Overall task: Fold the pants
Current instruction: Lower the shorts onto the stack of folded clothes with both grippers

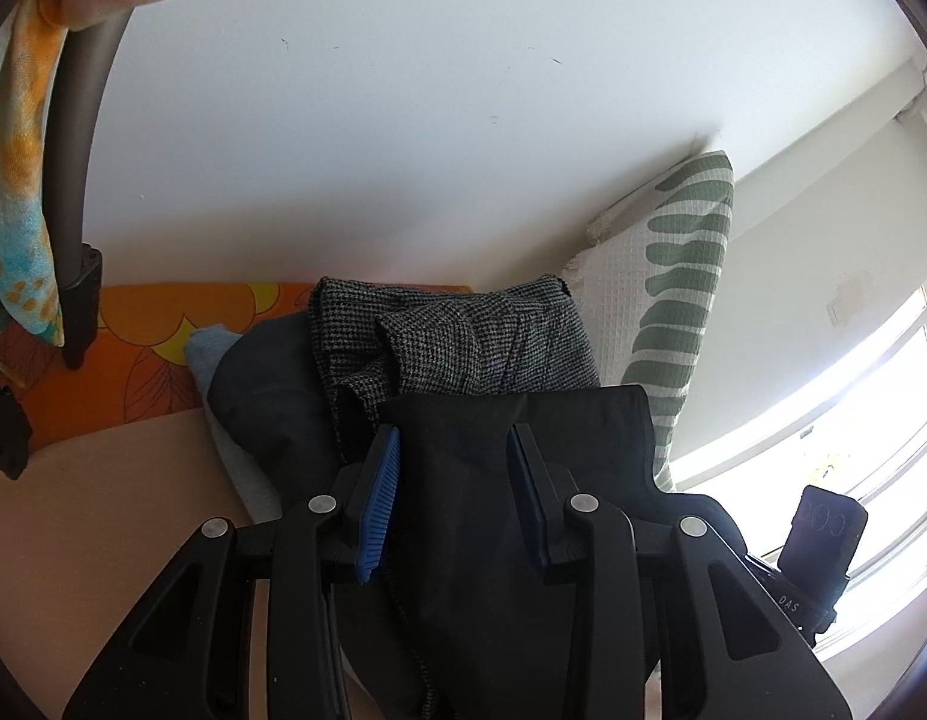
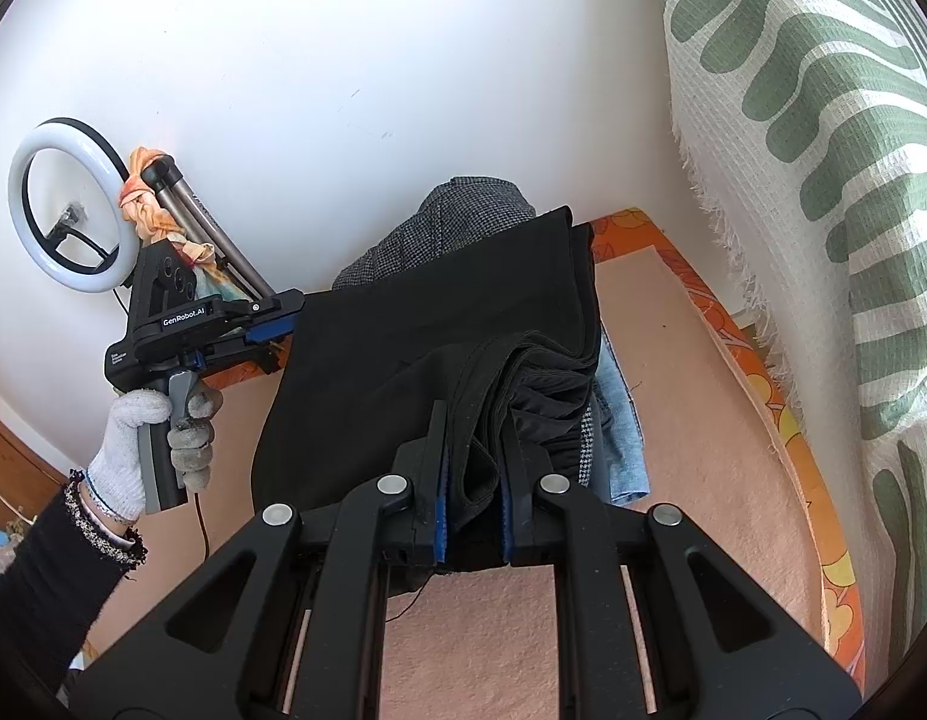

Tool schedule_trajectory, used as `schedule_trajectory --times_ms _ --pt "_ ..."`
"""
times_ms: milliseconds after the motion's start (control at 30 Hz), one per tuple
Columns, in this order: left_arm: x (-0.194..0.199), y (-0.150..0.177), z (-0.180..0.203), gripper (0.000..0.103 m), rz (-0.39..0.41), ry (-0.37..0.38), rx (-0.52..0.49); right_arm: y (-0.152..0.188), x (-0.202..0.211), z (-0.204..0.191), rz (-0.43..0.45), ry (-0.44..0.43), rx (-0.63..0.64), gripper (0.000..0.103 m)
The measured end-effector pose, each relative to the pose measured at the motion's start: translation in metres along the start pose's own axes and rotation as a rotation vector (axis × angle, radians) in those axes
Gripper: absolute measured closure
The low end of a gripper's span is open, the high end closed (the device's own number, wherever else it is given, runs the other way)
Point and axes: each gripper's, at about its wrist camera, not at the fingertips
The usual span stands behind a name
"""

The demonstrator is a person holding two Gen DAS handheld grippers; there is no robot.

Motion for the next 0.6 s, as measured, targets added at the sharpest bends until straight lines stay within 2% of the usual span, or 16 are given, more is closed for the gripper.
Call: schedule_trajectory --times_ms 67,167,233,267,400,600 --pt "-0.006 -0.001 -0.004 0.070 -0.018 -0.059 0.009 0.001 -0.001 0.000 -0.001 -0.001 -0.001 0.090" --pt "-0.012 0.000 -0.007 0.070 -0.006 -0.078 0.011 0.001 -0.002 0.000 -0.004 0.001 0.001 0.090" --pt "-0.010 0.003 0.000 0.095 0.029 -0.089 -0.034 0.001 -0.002 0.000 -0.010 0.007 0.003 0.090" --pt "-0.008 0.005 0.004 0.100 0.045 -0.093 -0.052 0.001 -0.001 0.000 -0.013 0.012 0.002 0.090" --pt "0.007 0.009 0.024 0.099 0.104 -0.068 -0.121 0.003 0.003 -0.002 -0.013 0.023 0.012 0.090" --pt "0.034 -0.005 0.052 0.100 0.174 -0.039 -0.162 -0.003 0.017 -0.017 0.015 0.065 0.062 0.090"
Point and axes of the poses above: each gripper's, at about its wrist camera, not at the fingertips, and x roughly against the way its jaws point, z to its right, y to its underside
